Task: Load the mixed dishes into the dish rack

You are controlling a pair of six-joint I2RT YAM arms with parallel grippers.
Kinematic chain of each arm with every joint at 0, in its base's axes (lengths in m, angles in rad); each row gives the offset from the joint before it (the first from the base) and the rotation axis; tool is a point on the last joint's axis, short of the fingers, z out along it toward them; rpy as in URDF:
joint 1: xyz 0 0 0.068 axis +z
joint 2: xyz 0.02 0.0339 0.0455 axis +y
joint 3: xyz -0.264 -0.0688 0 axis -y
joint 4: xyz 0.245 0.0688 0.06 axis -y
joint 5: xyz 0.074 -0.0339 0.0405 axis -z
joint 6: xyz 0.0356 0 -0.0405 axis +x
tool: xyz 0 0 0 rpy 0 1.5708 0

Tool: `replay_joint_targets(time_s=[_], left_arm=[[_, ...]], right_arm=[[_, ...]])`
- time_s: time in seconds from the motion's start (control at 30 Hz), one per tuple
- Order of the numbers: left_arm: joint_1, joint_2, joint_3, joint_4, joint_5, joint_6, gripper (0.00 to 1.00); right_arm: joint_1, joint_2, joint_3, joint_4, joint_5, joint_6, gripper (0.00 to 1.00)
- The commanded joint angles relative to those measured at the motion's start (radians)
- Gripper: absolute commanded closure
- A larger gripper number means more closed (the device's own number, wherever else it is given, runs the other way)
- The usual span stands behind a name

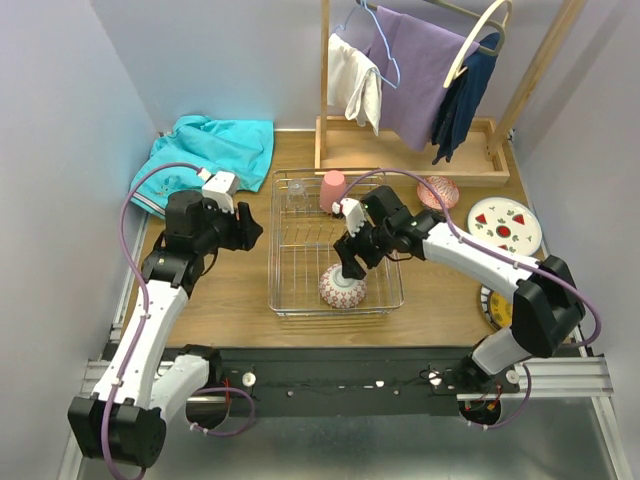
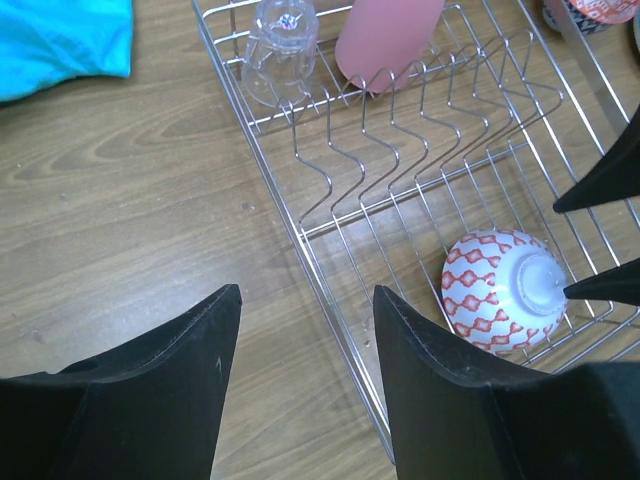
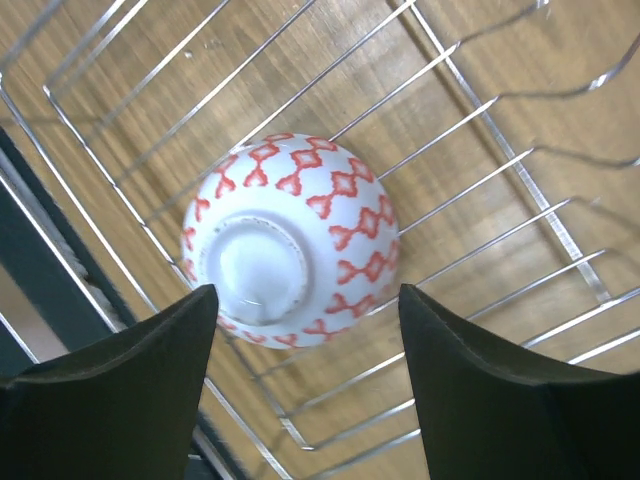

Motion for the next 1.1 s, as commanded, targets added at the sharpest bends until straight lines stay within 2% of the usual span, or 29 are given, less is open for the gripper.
replay_joint_targets(time_s=[0.0,0.17,0.27,0.33,0.5,0.6,0.77,1.07], left_arm=[[0.007,-0.062,0.002,-0.032,0.017,0.044,0.35],[0.030,-0.102,-0.019,-0.033,0.014,0.047,0.35],[0.052,-0.111,-0.015,-0.038,0.019,0.050,0.35],[0.065,-0.120,-0.012,-0.042,0.020,0.053,0.35],[0.094,-0.129,-0.016,-0.053,0.026,0.052,0.35],[0.111,-0.125,-0.021,-0.045,0.032,0.047,0.35],[0.171,-0.087,-0.023,-0.027,0.054,0.015,0.35],[0.309,0.009,0.004,0.013,0.091,-0.112,0.35]], right_arm=[[0.000,-0.035,0.028,-0.037,0.029,-0.261,0.13],[0.001,0.001,0.085,-0.107,0.012,-0.403,0.13],[0.001,-0.006,0.104,-0.121,0.091,-0.410,0.17],[-0.004,-0.031,0.090,-0.086,0.212,-0.369,0.17],[-0.125,-0.100,0.053,0.003,0.372,-0.283,0.23],[-0.255,-0.089,0.054,0.028,0.348,-0.302,0.26],[-0.432,0.070,0.142,0.025,0.325,-0.350,0.27],[-0.529,0.293,0.275,0.091,0.309,-0.431,0.28]])
